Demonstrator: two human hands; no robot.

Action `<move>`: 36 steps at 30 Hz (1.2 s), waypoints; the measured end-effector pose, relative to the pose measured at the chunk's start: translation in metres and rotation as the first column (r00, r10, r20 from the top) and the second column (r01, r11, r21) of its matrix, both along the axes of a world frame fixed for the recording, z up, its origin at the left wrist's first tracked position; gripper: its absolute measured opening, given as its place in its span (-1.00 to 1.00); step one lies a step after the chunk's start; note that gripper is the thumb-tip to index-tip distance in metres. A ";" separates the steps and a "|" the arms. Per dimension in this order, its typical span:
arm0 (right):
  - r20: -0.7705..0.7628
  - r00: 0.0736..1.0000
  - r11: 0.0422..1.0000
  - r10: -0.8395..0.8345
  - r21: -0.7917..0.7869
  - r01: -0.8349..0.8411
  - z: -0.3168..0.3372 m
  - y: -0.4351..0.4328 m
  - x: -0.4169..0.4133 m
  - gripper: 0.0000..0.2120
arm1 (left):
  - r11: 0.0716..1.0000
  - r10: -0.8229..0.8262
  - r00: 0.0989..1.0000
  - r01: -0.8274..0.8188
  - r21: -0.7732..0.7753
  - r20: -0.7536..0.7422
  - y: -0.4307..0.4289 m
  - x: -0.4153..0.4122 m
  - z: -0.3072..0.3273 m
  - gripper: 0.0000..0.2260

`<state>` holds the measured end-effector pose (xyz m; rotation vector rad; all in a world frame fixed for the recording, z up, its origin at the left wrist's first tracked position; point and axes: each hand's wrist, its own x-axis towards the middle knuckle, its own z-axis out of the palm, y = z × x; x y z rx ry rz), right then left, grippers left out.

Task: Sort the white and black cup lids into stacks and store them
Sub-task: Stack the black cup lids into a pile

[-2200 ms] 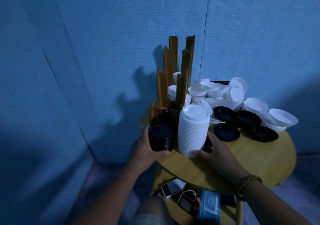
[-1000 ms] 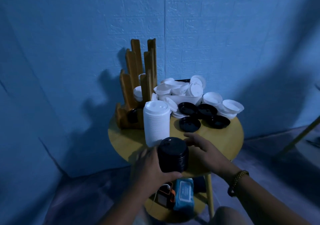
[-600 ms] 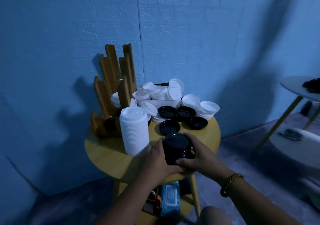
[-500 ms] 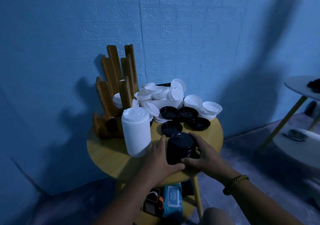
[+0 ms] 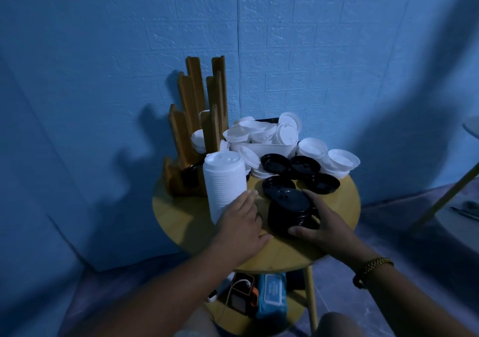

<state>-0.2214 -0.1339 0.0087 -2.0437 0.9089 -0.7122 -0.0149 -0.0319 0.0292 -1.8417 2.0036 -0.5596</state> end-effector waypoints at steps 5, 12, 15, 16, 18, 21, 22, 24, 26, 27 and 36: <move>-0.012 0.999 0.999 0.035 -0.004 -0.035 0.003 0.005 0.012 -0.12 | 1.000 0.021 0.999 -0.020 0.015 -0.040 0.020 0.008 -0.005 -0.24; -0.052 0.995 0.997 0.082 0.005 -0.082 0.004 0.011 0.028 -0.02 | 0.995 -0.061 0.986 0.047 -0.093 -0.156 0.056 0.034 -0.018 -0.26; -0.062 0.994 0.996 0.091 0.007 -0.090 0.004 0.015 0.037 -0.03 | 0.926 -0.272 0.942 0.201 -0.318 -0.195 0.067 0.054 -0.028 -0.52; -0.061 0.994 0.995 0.095 0.007 -0.095 0.005 0.017 0.041 -0.04 | 0.884 -0.349 0.909 0.239 -0.402 -0.228 0.072 0.060 -0.028 -0.62; -0.060 0.993 0.995 0.099 0.002 -0.099 0.007 0.021 0.048 -0.05 | 0.817 -0.419 0.826 0.163 -0.553 -0.376 0.081 0.067 -0.021 -0.79; -0.075 0.991 0.994 0.108 -0.010 -0.109 0.006 0.023 0.056 0.02 | 0.729 -0.249 0.576 -0.419 -0.542 -0.779 0.087 0.073 -0.019 -0.63; -0.077 0.991 0.994 0.112 -0.011 -0.113 0.006 0.023 0.058 0.02 | 0.685 -0.199 0.420 -0.587 -0.432 -0.886 0.085 0.074 -0.019 -0.47; -0.069 0.991 0.993 0.119 -0.008 -0.119 0.006 0.024 0.062 -0.02 | 0.691 -0.112 0.128 -0.703 -0.170 -0.985 0.078 0.073 -0.019 -0.08; -0.060 0.991 0.993 0.120 -0.013 -0.121 0.007 0.026 0.065 -0.08 | 0.753 -0.082 0.001 -0.655 -0.063 -0.997 0.070 0.069 -0.017 0.09; -0.058 0.991 0.992 0.121 -0.015 -0.122 0.008 0.026 0.065 -0.11 | 0.771 -0.087 -0.003 -0.634 -0.065 -0.996 0.065 0.067 -0.017 0.10; -0.074 0.986 0.989 0.149 0.002 -0.149 0.005 0.028 0.076 -0.01 | 0.729 -0.004 0.107 -0.680 -0.076 -0.994 0.059 0.085 -0.023 -0.18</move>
